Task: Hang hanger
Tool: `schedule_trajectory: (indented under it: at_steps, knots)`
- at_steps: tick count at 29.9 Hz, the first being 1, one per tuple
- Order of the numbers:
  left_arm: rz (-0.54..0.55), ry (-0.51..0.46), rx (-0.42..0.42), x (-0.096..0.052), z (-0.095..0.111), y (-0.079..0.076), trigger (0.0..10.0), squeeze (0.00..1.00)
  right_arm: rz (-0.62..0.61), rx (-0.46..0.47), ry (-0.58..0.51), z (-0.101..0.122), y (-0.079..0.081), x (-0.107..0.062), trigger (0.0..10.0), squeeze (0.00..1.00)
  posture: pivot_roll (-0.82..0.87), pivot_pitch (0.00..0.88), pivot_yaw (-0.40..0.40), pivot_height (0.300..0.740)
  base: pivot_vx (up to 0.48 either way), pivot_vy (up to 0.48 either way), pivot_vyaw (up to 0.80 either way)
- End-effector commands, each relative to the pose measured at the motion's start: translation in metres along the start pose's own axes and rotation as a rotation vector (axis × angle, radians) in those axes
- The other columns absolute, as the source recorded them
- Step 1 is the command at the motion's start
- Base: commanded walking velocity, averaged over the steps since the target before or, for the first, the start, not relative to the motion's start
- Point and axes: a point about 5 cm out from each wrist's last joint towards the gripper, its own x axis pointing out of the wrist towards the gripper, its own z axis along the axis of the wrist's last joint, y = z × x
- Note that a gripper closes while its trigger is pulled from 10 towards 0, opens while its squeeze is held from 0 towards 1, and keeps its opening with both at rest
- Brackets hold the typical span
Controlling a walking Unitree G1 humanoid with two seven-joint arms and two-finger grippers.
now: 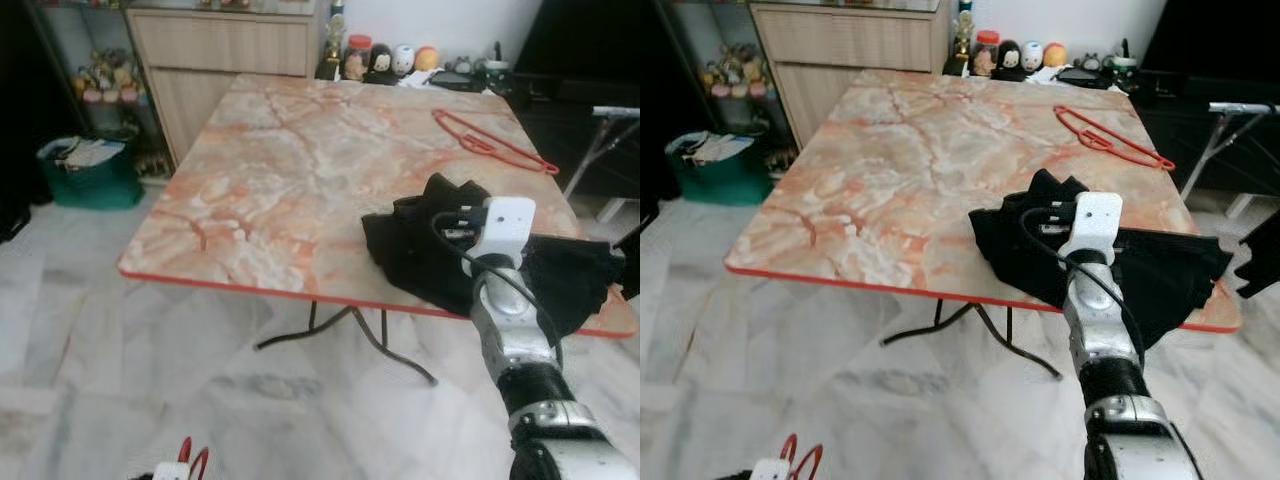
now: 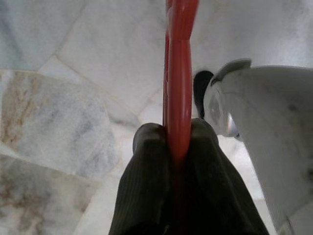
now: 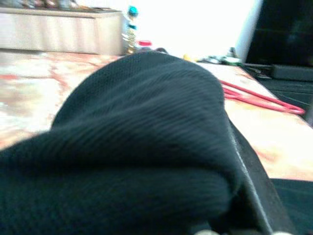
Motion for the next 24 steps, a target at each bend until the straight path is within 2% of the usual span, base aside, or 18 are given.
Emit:
schedule_trajectory:
  at_steps: [1, 5, 11, 19, 24]
  knots:
    - [-0.044, 0.037, 0.020, -0.001, -0.011, -0.013, 10.0, 0.00, -0.021, -0.010, -0.025, 0.005, -0.009, -0.001, 10.0, 0.00, 0.02, 0.000, -0.025, 0.740, 0.000, -0.472, 0.00]
    - [-0.042, 0.034, 0.021, -0.001, -0.011, -0.012, 10.0, 0.00, -0.019, -0.027, -0.032, 0.002, -0.014, -0.011, 10.0, 0.00, 0.02, 0.000, -0.026, 0.740, 0.000, -0.465, 0.00]
    - [-0.032, 0.036, 0.028, -0.001, -0.012, -0.011, 10.0, 0.00, -0.059, -0.028, -0.027, -0.005, -0.025, -0.022, 10.0, 0.00, 0.01, 0.000, -0.025, 0.740, 0.000, 0.000, 0.00]
    - [-0.015, 0.016, 0.030, -0.001, -0.009, -0.008, 10.0, 0.00, -0.028, -0.038, 0.023, -0.020, -0.016, -0.037, 10.0, 0.00, 0.01, 0.000, -0.025, 0.740, 0.000, 0.000, 0.00]
    - [-0.017, 0.014, 0.025, -0.001, -0.008, -0.008, 10.0, 0.00, -0.032, -0.025, 0.029, -0.019, -0.015, -0.035, 10.0, 0.00, 0.01, 0.000, -0.024, 0.740, 0.000, 0.000, 0.00]
